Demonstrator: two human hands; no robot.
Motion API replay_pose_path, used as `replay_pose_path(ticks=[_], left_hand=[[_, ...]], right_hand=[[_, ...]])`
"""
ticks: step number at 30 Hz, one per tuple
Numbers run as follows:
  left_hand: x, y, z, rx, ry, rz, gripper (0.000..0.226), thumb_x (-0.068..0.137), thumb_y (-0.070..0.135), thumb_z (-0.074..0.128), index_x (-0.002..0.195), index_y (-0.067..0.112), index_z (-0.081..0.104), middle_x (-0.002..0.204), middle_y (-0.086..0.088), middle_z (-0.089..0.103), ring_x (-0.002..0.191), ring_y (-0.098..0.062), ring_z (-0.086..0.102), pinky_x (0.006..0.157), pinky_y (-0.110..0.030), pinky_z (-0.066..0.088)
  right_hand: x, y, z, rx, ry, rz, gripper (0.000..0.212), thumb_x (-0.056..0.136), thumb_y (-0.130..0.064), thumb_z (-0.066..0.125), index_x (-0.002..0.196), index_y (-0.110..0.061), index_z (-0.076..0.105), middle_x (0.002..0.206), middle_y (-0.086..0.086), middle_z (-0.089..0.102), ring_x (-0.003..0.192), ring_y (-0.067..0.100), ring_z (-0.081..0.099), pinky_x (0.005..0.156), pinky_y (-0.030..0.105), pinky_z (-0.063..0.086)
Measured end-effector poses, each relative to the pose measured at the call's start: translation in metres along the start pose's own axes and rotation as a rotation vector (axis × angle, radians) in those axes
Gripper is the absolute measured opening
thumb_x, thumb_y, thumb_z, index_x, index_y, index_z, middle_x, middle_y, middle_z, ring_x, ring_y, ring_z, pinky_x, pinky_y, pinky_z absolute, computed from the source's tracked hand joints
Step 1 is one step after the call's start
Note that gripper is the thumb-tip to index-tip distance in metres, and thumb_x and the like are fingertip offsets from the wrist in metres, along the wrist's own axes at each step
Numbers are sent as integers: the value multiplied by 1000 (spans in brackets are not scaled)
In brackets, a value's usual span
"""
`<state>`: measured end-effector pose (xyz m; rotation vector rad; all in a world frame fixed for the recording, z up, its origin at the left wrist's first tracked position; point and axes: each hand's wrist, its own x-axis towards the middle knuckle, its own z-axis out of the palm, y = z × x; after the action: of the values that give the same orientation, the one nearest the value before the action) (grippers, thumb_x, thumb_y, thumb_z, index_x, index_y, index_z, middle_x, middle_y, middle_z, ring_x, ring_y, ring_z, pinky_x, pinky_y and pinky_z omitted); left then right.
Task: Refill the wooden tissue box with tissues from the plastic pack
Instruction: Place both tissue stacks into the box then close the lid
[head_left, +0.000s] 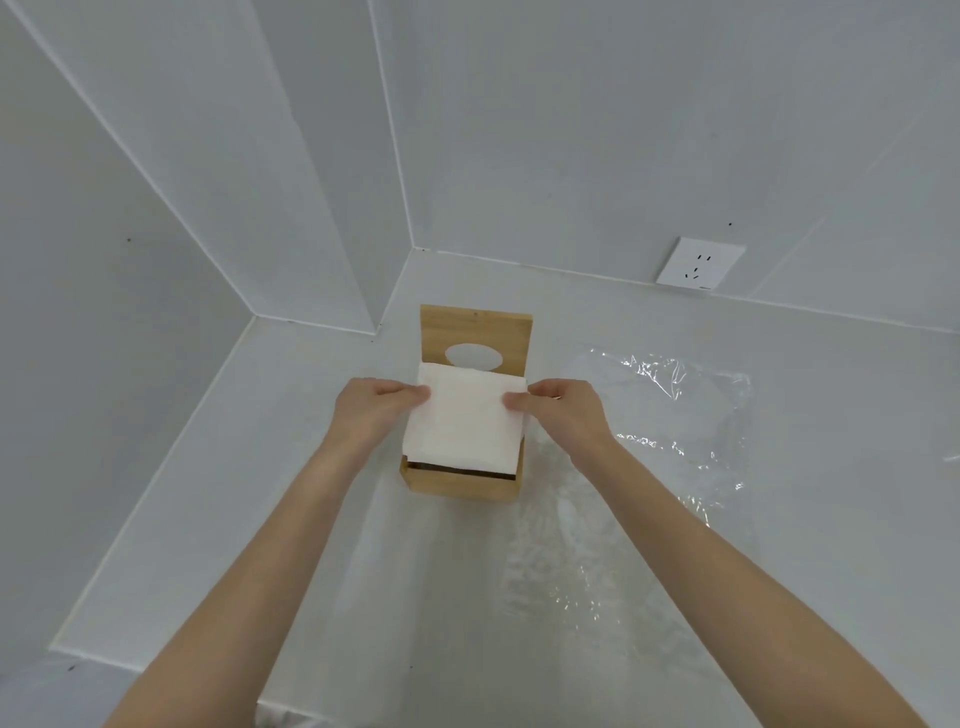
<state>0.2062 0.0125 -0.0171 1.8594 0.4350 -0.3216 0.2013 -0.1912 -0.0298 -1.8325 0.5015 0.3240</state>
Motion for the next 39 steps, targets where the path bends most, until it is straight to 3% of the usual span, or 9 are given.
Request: replay_pose_path(ticks=[2, 6, 14, 21, 23, 27, 30, 34, 39], left_hand=[[3, -4, 2, 54, 1, 42, 15, 76, 25, 70, 84, 13, 71, 95, 0, 57, 92, -17, 54, 80, -25, 38], [6, -10, 9, 225, 94, 90, 25, 81, 20, 66, 98, 4, 71, 133, -5, 50, 125, -20, 45, 100, -26, 31], [3, -15, 21, 676, 197, 359, 23, 85, 24, 60, 81, 8, 75, 144, -5, 42, 140, -21, 19, 107, -39, 22], [0, -25, 30, 970, 313, 561, 29, 83, 23, 59, 68, 4, 74, 139, -12, 48, 139, -29, 24, 105, -38, 9], [1, -23, 29, 1043, 307, 570, 29, 83, 23, 57, 70, 4, 74, 141, -11, 46, 140, -30, 22, 106, -40, 6], [3, -23, 32, 1175, 293, 607, 20, 71, 13, 68, 55, 1, 68, 121, -15, 63, 127, -36, 45, 100, -46, 16], [8, -29, 35, 1213, 350, 612, 18, 72, 15, 70, 58, 3, 70, 120, -14, 64, 126, -35, 46, 101, -47, 15], [8, -30, 33, 1215, 395, 574, 16, 72, 21, 69, 60, 11, 71, 129, -13, 57, 133, -31, 38, 105, -47, 9], [11, -34, 27, 1003, 466, 716, 21, 55, 2, 76, 65, 13, 61, 117, -16, 62, 125, -28, 35, 101, -46, 19]], right_hand=[[4, 4, 2, -84, 18, -17, 25, 70, -29, 75, 90, -14, 69, 103, -1, 61, 118, 22, 47, 95, 31, 43], [2, 5, 4, -293, 45, -162, 32, 76, -27, 72, 101, -9, 67, 112, 2, 55, 126, 20, 32, 88, 23, 33], [-5, 2, 11, -723, 115, -377, 35, 85, -34, 58, 110, -11, 65, 126, 6, 51, 127, 25, 30, 98, 33, 32], [-9, 6, 25, -977, 189, -445, 28, 86, -25, 51, 100, -6, 66, 124, 8, 52, 127, 28, 32, 96, 34, 28], [-11, 1, 27, -1018, 195, -459, 20, 79, -18, 57, 82, -3, 69, 110, 12, 60, 119, 32, 43, 90, 38, 36], [-14, -1, 34, -1125, 244, -503, 16, 50, -22, 60, 37, -13, 59, 66, 7, 64, 79, 29, 65, 63, 30, 51], [-14, 4, 38, -1197, 238, -458, 16, 47, -22, 73, 38, -15, 61, 68, 6, 64, 83, 27, 62, 69, 32, 51], [-13, 12, 38, -1248, 296, -449, 14, 51, -19, 78, 47, -14, 66, 85, 10, 70, 94, 31, 62, 86, 42, 31], [-10, 12, 25, -1129, 412, -597, 16, 57, -15, 75, 71, -13, 66, 110, 13, 68, 104, 36, 61, 93, 46, 30]])
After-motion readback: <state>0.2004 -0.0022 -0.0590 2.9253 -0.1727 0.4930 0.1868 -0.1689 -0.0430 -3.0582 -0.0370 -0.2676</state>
